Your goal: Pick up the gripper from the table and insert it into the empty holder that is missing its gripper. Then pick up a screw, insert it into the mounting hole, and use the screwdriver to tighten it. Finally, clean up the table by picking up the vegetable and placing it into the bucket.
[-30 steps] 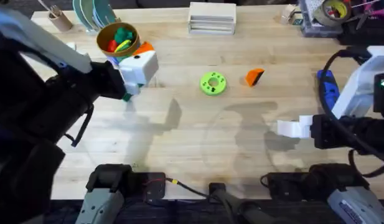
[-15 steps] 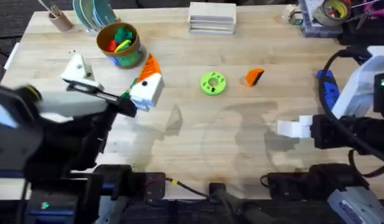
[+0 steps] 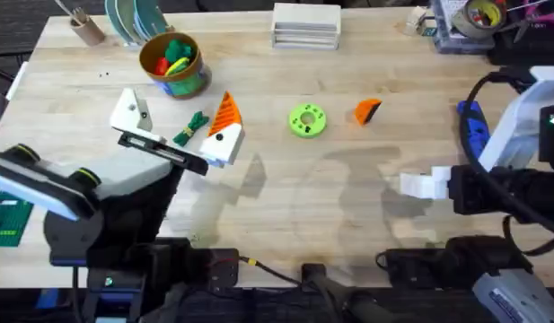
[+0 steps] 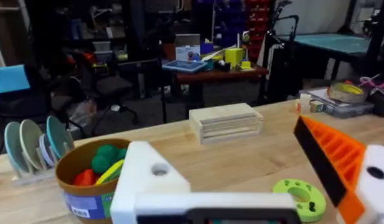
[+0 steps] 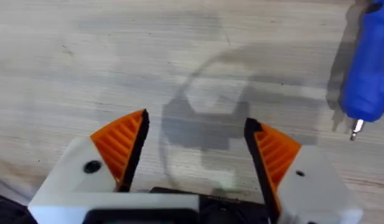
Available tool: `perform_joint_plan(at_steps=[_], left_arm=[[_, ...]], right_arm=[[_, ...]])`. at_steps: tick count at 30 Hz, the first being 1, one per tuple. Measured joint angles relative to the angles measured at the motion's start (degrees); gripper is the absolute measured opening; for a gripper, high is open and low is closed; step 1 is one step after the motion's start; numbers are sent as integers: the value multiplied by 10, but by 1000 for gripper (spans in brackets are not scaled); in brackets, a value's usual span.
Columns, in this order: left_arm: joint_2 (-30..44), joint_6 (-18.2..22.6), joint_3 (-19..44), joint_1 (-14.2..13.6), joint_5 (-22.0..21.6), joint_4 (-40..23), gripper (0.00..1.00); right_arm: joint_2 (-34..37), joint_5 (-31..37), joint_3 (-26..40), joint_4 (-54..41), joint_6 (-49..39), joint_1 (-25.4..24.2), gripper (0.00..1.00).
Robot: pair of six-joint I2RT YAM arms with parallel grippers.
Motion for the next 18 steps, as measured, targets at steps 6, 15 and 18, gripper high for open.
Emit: perform_joint_plan(at_steps=[6, 15, 18], left_arm=[[0, 0, -30, 0, 3, 43, 993], [0, 0, -33, 0, 4, 8, 993], [0, 0, -33, 0, 4, -68, 993]], right_arm=[[0, 0, 0, 0, 0, 0, 992], [0, 0, 0, 0, 0, 0, 991], [0, 0, 0, 0, 0, 0, 991]])
